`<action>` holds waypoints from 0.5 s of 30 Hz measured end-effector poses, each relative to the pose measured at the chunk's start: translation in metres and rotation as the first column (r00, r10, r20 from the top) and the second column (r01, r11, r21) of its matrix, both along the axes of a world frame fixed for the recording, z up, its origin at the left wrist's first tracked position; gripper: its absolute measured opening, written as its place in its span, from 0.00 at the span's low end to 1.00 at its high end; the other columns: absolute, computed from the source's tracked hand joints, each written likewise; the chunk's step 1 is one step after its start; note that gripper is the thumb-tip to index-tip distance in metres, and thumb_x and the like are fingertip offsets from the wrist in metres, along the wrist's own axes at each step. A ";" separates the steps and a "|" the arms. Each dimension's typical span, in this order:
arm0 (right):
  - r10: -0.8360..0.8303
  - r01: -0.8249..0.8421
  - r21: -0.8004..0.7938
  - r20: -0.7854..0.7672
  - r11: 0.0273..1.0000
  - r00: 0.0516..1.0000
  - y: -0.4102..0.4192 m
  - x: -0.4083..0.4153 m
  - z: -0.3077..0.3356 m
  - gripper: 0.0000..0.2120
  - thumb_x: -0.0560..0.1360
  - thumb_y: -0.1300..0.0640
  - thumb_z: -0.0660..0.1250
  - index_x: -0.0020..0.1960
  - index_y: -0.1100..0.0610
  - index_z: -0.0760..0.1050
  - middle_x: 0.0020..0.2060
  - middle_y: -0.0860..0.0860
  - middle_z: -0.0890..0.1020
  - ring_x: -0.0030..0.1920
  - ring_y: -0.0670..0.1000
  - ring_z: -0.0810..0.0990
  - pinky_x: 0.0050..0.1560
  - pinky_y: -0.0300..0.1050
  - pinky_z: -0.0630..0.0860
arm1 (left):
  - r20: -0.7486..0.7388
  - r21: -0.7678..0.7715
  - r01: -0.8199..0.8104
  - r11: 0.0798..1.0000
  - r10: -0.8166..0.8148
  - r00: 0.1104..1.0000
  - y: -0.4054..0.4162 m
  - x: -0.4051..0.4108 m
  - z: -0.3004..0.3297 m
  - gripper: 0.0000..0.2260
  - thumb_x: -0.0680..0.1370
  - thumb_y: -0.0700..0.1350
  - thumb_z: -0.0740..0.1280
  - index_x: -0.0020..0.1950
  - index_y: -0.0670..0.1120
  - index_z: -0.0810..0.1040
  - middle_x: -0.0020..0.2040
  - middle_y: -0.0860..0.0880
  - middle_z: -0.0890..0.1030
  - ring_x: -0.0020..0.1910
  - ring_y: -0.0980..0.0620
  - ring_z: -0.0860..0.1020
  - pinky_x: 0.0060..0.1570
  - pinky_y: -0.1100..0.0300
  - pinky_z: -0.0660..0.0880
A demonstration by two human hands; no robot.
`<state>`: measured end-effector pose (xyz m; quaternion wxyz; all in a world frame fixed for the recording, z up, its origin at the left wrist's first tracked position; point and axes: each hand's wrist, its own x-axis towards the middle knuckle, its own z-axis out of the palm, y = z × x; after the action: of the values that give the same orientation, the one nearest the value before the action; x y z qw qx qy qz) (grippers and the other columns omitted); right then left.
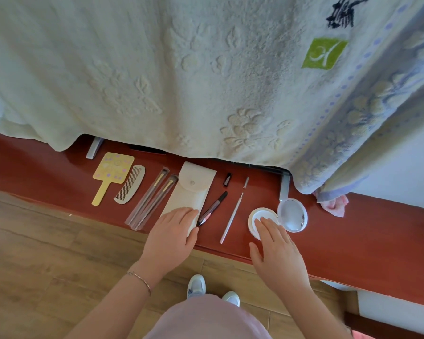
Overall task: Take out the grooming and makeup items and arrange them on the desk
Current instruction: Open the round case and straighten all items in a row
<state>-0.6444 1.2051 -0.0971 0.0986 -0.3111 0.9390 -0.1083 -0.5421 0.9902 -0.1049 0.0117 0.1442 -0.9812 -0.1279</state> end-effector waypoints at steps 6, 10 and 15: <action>-0.031 0.031 -0.071 0.000 0.997 1.000 0.015 -0.020 -0.001 0.24 0.65 0.58 0.75 0.60 0.60 0.76 0.56 0.55 0.81 0.56 0.57 0.80 0.45 0.52 0.81 | -0.021 -0.049 0.020 0.999 -0.021 1.000 0.006 -0.017 0.008 0.19 0.66 0.45 0.76 0.55 0.46 0.80 0.50 0.49 0.83 0.47 0.51 0.82 0.45 0.59 0.78; -0.002 0.003 -0.096 0.007 0.995 1.000 0.003 -0.021 0.000 0.23 0.67 0.58 0.74 0.61 0.60 0.75 0.58 0.54 0.80 0.59 0.57 0.79 0.47 0.52 0.80 | -0.025 -0.037 -0.007 0.999 0.006 1.000 -0.007 -0.011 0.001 0.16 0.71 0.47 0.68 0.58 0.45 0.79 0.53 0.48 0.82 0.51 0.49 0.81 0.48 0.57 0.77; -0.011 0.017 -0.090 0.063 0.996 0.998 -0.029 -0.013 0.002 0.24 0.75 0.51 0.66 0.69 0.55 0.69 0.68 0.50 0.72 0.70 0.52 0.68 0.64 0.50 0.70 | -0.034 0.034 -0.093 0.995 0.094 0.995 -0.045 0.000 -0.012 0.16 0.75 0.45 0.65 0.62 0.45 0.76 0.58 0.48 0.80 0.57 0.49 0.78 0.55 0.57 0.74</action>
<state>-0.6573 1.1762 -0.0950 0.1130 -0.3050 0.9318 -0.1612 -0.5419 0.9456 -0.1165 0.0330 0.1878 -0.9708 -0.1458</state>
